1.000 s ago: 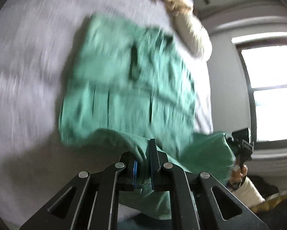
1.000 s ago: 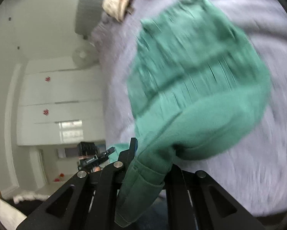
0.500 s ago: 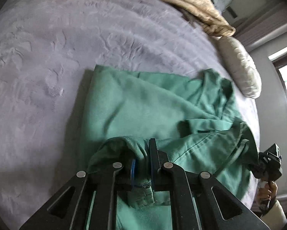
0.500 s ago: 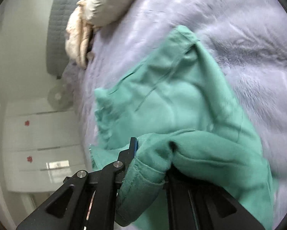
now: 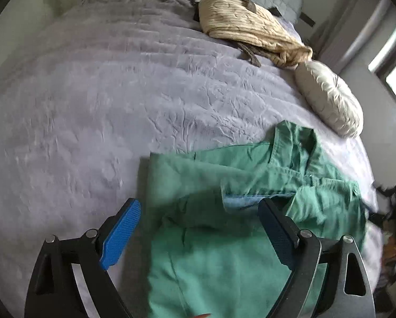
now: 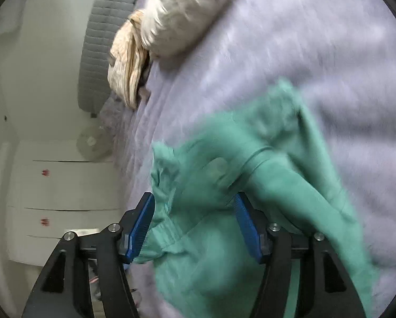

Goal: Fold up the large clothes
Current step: 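Lay the hem onto the collar with both tools and open them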

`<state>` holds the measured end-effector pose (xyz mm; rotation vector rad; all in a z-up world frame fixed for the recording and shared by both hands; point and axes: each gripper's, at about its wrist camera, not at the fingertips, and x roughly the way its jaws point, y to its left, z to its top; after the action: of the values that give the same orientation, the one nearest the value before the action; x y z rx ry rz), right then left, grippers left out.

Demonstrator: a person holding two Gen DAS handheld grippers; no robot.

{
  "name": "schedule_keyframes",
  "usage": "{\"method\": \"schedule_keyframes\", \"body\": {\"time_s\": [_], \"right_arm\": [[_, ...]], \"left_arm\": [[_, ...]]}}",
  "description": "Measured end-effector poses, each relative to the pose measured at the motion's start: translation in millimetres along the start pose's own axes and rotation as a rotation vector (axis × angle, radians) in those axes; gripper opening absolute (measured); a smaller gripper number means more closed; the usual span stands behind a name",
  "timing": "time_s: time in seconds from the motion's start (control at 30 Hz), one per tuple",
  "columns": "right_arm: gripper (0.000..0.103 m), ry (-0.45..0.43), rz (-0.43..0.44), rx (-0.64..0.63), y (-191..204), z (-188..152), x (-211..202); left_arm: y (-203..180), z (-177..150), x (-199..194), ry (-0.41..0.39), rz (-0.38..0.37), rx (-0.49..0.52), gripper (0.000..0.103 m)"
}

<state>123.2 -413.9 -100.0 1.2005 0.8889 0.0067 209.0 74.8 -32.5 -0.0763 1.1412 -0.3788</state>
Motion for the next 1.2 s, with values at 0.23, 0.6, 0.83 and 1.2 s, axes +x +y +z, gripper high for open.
{"method": "schedule_keyframes", "body": {"time_s": [0.23,0.6,0.83,1.2], "right_arm": [[0.066,-0.049,-0.379,-0.280,26.1,1.8,-17.6],[0.007,0.037,-0.587,-0.437,14.3,-8.3,29.2],[0.006,-0.115,-0.592,-0.749,82.9,-31.0,1.3],[0.032,-0.007,-0.574,-0.475,2.2,-8.1,36.0]], "left_arm": [[0.6,0.2,39.1,0.071,0.049,0.044,0.090],[-13.8,25.0,104.1,0.116,0.059,0.010,0.022],[-14.5,19.6,56.8,-0.039,0.066,0.060,0.013],[13.1,10.5,87.0,-0.020,0.280,0.007,0.069]]}}
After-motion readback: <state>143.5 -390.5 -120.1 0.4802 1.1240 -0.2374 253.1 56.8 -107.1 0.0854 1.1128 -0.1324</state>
